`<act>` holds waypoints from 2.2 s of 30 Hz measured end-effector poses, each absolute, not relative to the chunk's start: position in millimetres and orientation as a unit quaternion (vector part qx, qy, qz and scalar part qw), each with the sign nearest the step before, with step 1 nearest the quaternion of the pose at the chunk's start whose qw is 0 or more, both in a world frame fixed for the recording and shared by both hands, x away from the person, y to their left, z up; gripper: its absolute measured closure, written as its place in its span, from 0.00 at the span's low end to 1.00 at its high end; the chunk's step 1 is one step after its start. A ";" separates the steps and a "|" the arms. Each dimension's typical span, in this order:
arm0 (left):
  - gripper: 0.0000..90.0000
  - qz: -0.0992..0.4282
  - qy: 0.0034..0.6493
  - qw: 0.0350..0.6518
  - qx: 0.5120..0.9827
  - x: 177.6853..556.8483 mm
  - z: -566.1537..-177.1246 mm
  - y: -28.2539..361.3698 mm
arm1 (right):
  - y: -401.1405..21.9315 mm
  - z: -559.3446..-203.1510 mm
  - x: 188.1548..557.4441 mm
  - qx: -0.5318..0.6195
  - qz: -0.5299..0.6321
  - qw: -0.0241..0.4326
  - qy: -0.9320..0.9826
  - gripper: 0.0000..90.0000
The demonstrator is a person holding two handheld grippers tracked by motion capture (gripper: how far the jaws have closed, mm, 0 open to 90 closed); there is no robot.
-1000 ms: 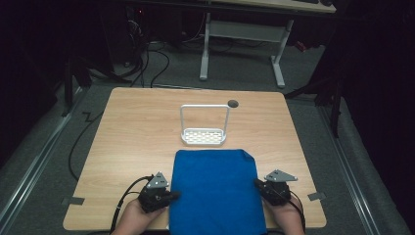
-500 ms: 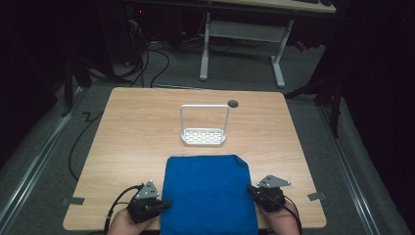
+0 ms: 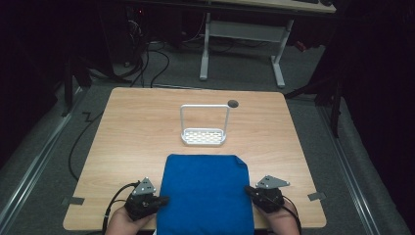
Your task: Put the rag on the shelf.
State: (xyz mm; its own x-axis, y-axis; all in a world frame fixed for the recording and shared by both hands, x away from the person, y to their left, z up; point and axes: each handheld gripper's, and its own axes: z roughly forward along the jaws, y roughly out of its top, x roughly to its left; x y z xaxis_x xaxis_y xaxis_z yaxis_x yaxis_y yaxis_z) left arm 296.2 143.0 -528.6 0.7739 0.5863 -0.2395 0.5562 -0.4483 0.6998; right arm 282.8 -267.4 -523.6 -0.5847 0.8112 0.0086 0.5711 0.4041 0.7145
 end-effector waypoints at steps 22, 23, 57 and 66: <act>0.68 0.144 0.448 0.424 0.774 411.5 -532.6 124.1 | -281.5 -520.0 285.9 0.435 0.372 0.201 0.795 0.86; 0.69 0.141 0.450 0.421 0.775 412.9 -533.3 123.5 | -281.3 -520.0 285.8 0.436 0.373 0.201 0.794 0.85; 0.92 0.129 0.427 0.406 0.798 411.8 -535.5 119.0 | -244.6 -520.1 372.7 0.465 0.344 0.240 0.779 0.60; 0.93 0.123 0.432 0.408 0.795 412.5 -535.7 120.5 | -240.2 -529.2 375.9 0.459 0.322 0.250 0.789 0.67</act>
State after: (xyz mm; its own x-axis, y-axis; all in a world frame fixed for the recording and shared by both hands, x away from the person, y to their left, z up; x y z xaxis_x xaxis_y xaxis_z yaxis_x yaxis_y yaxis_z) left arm 412.5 120.5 -535.7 0.5970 0.7867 -0.1574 0.5859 -0.2935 0.7553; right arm 375.9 -240.2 -529.2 -0.4538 0.8856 -0.0986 0.5635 0.3709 0.7382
